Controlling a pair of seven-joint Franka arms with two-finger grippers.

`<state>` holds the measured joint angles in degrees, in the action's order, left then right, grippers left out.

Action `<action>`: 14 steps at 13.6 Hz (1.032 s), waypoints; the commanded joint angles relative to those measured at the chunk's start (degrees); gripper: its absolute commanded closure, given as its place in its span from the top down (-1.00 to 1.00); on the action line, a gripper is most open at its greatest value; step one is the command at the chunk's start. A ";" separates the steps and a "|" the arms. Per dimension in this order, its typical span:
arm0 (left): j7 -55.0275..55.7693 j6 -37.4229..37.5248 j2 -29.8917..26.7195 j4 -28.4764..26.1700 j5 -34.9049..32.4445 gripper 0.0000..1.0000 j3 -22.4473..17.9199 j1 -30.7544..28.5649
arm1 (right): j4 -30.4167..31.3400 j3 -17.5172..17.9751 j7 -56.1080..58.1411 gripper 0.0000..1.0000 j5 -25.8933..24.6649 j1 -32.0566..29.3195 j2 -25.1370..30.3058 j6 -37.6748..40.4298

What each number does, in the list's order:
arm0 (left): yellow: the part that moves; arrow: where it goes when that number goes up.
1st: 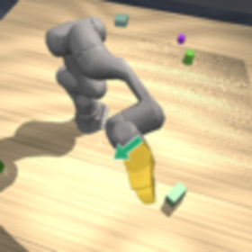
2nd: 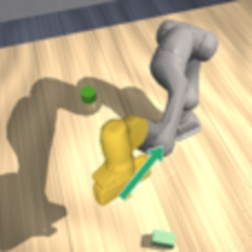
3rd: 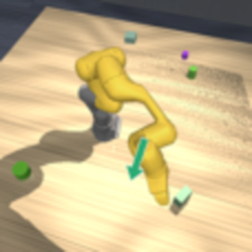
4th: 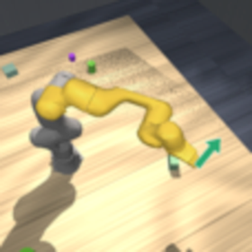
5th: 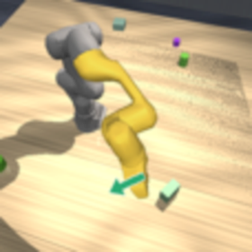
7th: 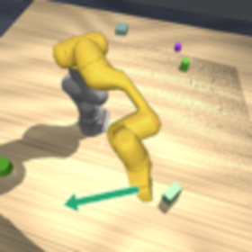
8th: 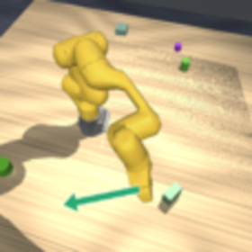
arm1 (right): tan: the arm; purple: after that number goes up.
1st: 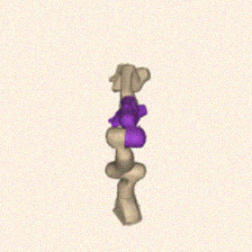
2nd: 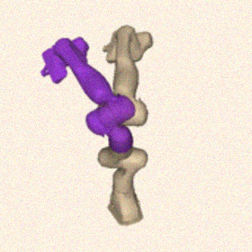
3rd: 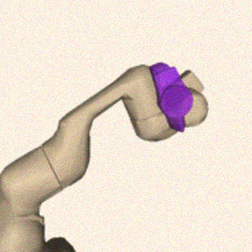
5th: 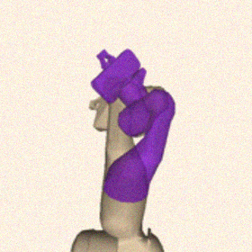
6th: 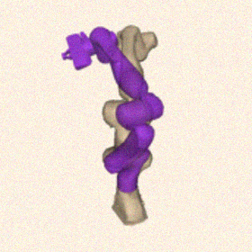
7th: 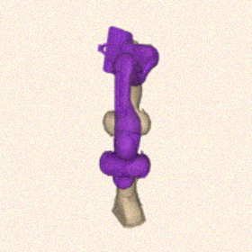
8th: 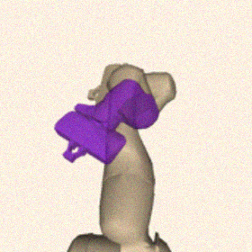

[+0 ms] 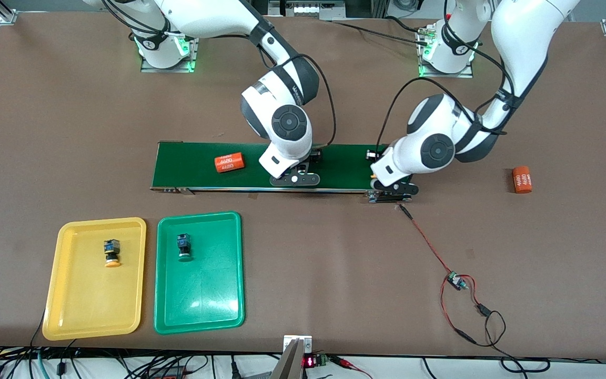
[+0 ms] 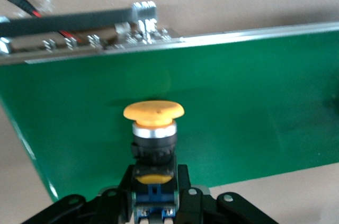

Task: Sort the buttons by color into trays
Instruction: 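Place the yellow button on the belt while the right gripper grasps the green button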

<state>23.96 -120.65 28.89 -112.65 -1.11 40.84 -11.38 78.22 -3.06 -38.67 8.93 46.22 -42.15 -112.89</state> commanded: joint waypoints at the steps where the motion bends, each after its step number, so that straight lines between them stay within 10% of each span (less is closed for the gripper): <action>1: 0.30 -1.16 -1.56 -0.99 1.02 1.00 0.91 -1.45 | 3.07 -0.46 -0.61 1.00 1.01 0.27 0.05 -3.91; 3: 0.30 -0.20 -2.96 -0.47 1.02 1.00 0.91 -2.24 | 3.52 -0.46 -0.61 0.89 1.09 0.27 -0.65 -5.59; 7: 0.13 9.08 -6.30 5.75 1.02 1.00 0.38 -4.96 | 3.26 -0.46 -2.10 -1.00 3.63 -0.26 -0.57 -5.50; 14: -14.25 19.14 -6.57 14.30 0.32 1.00 -11.37 -5.50 | 0.54 -2.82 -1.40 -1.00 3.55 -2.70 3.90 -0.87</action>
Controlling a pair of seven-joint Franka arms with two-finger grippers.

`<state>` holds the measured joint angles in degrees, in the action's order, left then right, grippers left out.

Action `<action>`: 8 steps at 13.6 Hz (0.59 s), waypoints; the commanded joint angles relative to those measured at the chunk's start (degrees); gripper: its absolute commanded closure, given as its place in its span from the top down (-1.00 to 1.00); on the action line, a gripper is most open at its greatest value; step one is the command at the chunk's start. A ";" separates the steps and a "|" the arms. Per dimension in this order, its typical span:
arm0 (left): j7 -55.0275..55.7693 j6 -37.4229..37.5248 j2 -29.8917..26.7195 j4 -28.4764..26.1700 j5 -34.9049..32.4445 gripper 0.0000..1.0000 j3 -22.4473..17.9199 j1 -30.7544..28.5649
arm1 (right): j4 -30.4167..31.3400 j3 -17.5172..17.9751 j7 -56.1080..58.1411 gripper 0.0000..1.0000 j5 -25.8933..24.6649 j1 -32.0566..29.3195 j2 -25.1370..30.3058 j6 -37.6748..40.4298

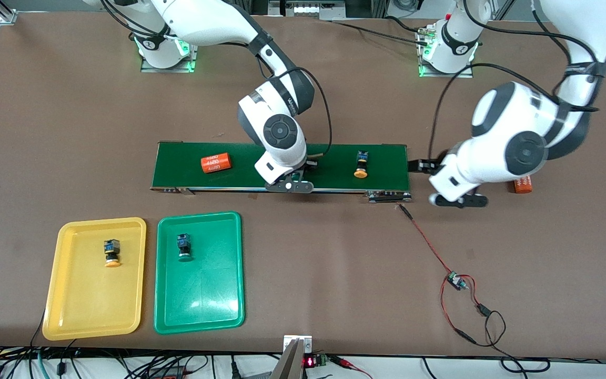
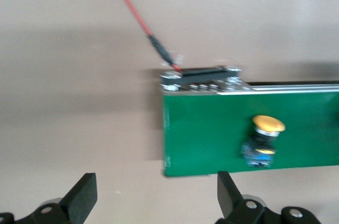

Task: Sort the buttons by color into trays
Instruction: 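Drop the button into the green tray while the left gripper grasps the cylinder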

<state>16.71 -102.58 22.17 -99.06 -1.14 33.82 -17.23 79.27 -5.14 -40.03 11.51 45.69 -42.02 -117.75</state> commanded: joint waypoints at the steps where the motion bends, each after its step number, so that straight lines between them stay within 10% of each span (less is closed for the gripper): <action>1: -10.18 0.81 0.16 0.88 0.17 1.00 -6.46 0.35 | -1.30 -1.44 0.12 -1.00 0.97 -4.19 4.92 5.85; 8: -25.29 -4.01 2.26 0.09 -13.62 1.00 -17.97 0.35 | -3.86 -6.99 11.34 -1.00 -6.51 -16.05 4.50 7.10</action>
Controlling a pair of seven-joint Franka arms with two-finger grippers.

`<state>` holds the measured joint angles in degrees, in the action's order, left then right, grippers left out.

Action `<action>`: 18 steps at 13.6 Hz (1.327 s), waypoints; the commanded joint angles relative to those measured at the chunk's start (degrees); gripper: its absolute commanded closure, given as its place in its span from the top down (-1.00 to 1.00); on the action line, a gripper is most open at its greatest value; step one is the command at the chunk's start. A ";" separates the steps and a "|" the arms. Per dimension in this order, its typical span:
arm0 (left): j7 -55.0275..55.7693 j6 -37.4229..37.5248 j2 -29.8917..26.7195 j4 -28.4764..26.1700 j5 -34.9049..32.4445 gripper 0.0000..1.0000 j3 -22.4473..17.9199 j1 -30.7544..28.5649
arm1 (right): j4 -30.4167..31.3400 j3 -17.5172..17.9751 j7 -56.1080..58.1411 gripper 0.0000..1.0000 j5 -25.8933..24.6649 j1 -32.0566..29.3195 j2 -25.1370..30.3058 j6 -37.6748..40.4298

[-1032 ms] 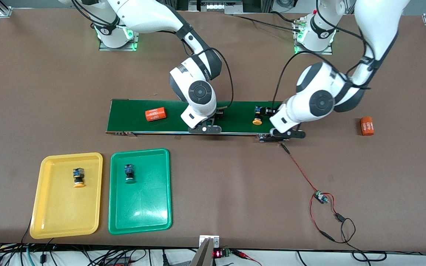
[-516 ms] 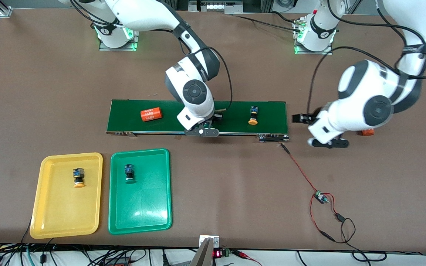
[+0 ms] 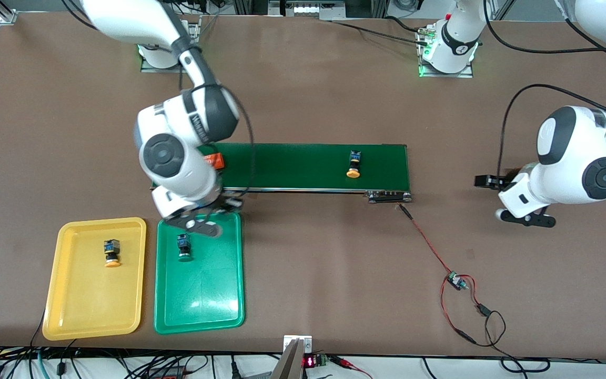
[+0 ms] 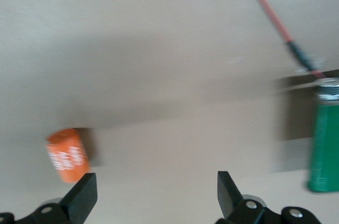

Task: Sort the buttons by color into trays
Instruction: 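Drop the button into the green tray while the left gripper grasps the cylinder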

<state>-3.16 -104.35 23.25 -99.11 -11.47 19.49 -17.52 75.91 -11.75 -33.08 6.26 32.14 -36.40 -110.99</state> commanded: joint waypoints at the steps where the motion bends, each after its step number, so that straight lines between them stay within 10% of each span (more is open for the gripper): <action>1: -8.41 -3.56 1.88 -0.11 -3.39 1.00 -5.75 0.64 | -0.50 -0.37 6.43 -1.00 -1.34 -4.61 -1.39 0.25; 7: -15.02 -21.03 2.06 -14.41 -3.39 1.00 -15.78 -0.15 | -0.50 -0.11 11.72 -1.00 -1.16 -7.27 -5.60 -6.57; 14: -15.12 -28.52 3.20 -21.11 -3.30 0.93 -18.08 -1.03 | -0.85 0.42 17.22 -1.00 -0.81 -6.30 -12.10 -19.79; 18: -14.86 -27.92 3.38 -21.47 -3.30 -0.35 -18.08 -1.03 | -2.52 3.23 19.54 -1.00 -0.81 -6.56 -16.32 -20.41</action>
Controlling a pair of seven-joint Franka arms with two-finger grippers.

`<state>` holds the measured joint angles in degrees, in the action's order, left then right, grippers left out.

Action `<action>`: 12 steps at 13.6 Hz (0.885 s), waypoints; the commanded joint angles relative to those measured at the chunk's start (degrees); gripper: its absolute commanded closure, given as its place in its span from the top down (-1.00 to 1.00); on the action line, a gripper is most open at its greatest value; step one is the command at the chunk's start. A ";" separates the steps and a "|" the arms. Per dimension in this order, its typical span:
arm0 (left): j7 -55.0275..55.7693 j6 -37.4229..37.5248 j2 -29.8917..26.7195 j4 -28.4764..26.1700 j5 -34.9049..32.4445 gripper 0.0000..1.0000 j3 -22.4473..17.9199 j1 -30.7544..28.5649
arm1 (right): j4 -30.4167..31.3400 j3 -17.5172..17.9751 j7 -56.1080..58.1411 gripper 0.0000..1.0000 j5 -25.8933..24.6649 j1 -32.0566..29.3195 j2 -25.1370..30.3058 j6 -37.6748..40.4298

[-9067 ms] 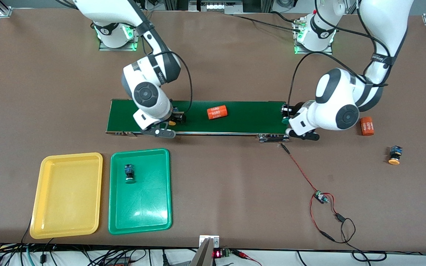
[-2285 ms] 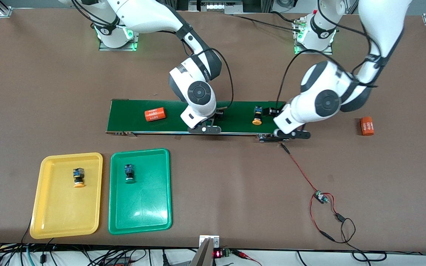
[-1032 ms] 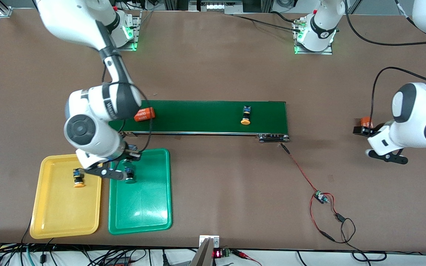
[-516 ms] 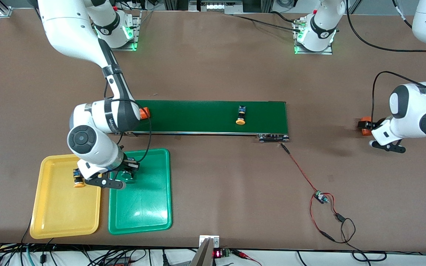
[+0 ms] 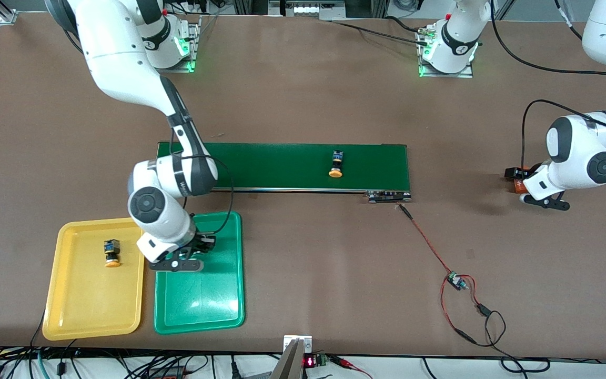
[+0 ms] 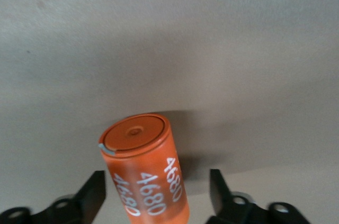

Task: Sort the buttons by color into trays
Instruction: 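Place the cylinder on the belt while the right gripper grasps the yellow button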

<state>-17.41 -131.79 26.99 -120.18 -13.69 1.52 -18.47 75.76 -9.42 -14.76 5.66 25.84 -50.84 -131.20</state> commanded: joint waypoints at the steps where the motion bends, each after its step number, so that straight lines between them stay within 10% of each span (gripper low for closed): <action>1: -0.78 -0.32 -0.88 -0.15 -1.08 -0.50 -0.11 -0.07 | -2.37 1.94 1.14 -1.00 -0.12 -0.35 -2.15 -0.46; 2: -0.87 0.56 -1.41 0.55 -1.17 -0.59 -0.11 0.02 | -2.54 2.56 1.05 -0.89 -0.21 -0.61 -1.81 -0.20; 3: -0.87 2.04 -2.54 1.17 -1.17 -0.63 0.49 0.37 | -3.24 2.65 0.53 0.88 -0.03 -0.35 -1.11 0.76; 7: -0.96 20.18 -4.14 13.78 -1.17 -0.72 9.35 0.89 | -5.70 2.21 0.18 1.00 -0.12 0.00 2.06 8.05; 12: -6.20 23.42 -4.31 17.35 -0.38 -0.72 15.79 0.81 | -5.71 3.01 -12.02 1.00 -0.03 4.73 3.29 12.01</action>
<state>-19.31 -109.46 22.28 -103.68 -13.69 16.32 -17.08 70.26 -6.44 -22.24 5.72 27.92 -48.25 -121.53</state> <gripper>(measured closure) 0.507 0.000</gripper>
